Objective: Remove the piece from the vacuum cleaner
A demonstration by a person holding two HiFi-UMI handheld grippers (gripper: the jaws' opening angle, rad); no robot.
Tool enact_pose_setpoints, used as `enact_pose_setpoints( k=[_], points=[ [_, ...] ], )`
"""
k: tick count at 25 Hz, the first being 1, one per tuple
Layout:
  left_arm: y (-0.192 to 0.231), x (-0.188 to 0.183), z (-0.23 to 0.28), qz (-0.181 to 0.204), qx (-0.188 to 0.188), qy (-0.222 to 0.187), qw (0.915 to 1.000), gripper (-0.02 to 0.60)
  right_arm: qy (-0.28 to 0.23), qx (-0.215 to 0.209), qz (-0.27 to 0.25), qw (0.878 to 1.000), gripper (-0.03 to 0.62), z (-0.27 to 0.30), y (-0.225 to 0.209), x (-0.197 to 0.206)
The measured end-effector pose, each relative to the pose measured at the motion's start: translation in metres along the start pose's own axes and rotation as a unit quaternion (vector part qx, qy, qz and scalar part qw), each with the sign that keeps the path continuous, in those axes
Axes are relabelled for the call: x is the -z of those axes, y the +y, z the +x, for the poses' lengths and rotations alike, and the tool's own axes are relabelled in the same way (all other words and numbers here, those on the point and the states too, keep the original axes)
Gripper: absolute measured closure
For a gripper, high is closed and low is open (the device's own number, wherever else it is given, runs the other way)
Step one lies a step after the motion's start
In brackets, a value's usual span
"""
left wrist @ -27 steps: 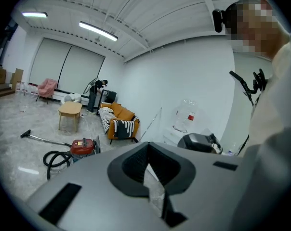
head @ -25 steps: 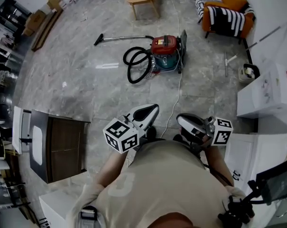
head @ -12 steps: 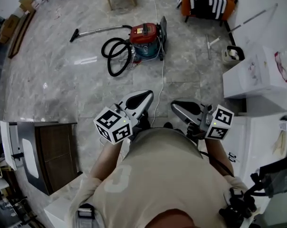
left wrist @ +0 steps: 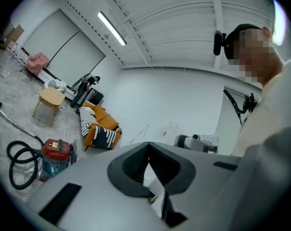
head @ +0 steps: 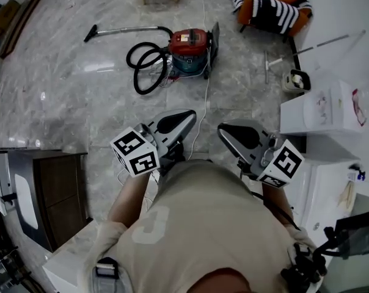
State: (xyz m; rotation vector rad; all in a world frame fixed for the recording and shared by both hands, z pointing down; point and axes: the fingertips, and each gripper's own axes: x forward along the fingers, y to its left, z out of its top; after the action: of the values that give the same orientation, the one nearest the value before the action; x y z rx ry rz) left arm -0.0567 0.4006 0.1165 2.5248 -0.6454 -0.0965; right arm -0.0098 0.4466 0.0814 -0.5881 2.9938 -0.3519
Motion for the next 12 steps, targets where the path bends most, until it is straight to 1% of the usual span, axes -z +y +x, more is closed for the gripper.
enact_pose_setpoints(
  k=[2, 5, 7, 12],
  points=[
    [0.007, -0.008, -0.004, 0.004, 0.012, -0.001, 0.9999, 0.58, 0.007, 0.005, -0.006, 1.0, 0.591, 0.013, -0.001, -0.003],
    [0.013, -0.018, -0.009, 0.013, 0.041, -0.003, 0.9991, 0.58, 0.021, 0.018, -0.018, 0.999, 0.591, 0.031, -0.004, -0.004],
    [0.017, -0.025, -0.011, 0.027, 0.055, 0.0, 0.9981, 0.58, 0.036, 0.026, -0.029, 0.999, 0.591, 0.043, -0.006, -0.003],
    [0.029, -0.038, -0.022, 0.066, 0.073, 0.007, 0.9952, 0.58, 0.065, 0.038, -0.049, 0.996, 0.591, 0.074, -0.003, 0.007]
  ],
)
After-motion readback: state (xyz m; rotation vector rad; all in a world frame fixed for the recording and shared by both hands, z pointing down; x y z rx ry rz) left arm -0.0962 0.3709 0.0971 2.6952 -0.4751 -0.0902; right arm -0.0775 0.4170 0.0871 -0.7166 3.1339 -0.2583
